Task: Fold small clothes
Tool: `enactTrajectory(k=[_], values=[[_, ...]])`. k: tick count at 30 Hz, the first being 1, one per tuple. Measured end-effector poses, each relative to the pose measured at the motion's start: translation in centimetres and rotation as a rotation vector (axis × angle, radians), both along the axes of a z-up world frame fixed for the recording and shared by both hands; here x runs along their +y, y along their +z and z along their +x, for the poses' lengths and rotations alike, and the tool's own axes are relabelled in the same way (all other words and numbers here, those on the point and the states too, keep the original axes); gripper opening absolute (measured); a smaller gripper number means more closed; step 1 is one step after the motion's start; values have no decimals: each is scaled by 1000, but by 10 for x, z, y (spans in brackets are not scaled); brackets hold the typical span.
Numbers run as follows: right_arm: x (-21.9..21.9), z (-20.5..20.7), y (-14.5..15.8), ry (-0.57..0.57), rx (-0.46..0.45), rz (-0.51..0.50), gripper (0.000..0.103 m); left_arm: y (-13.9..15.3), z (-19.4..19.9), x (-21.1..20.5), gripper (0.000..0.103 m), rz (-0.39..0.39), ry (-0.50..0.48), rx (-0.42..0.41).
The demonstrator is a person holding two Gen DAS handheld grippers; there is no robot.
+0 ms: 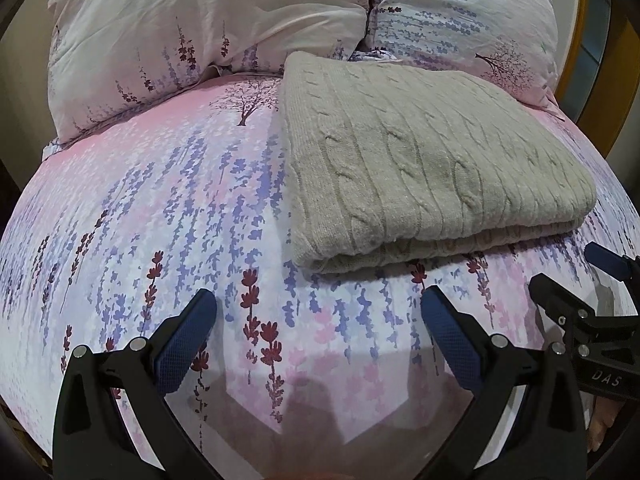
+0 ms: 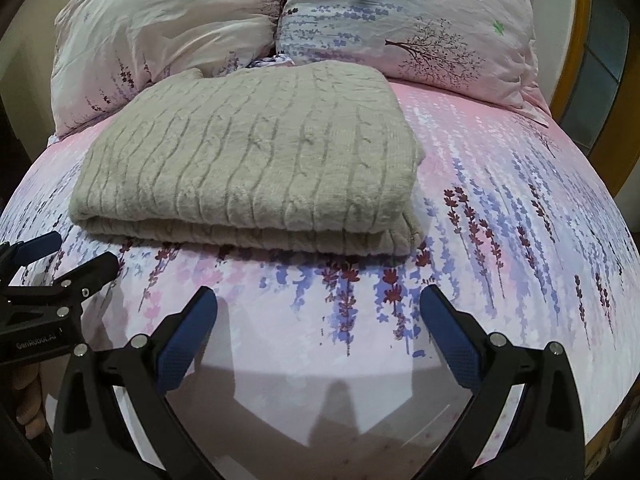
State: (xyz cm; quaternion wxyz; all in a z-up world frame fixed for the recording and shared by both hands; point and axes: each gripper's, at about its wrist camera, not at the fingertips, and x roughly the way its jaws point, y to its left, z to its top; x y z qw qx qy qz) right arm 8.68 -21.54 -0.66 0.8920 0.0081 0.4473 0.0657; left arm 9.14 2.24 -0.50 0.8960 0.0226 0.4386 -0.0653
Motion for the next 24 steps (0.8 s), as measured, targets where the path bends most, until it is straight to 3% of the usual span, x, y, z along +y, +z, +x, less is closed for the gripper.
enactTrajectory(k=[24], values=[[0,-1,0,-11,-6,0,101,0,0,0,102,0,-2,-1]])
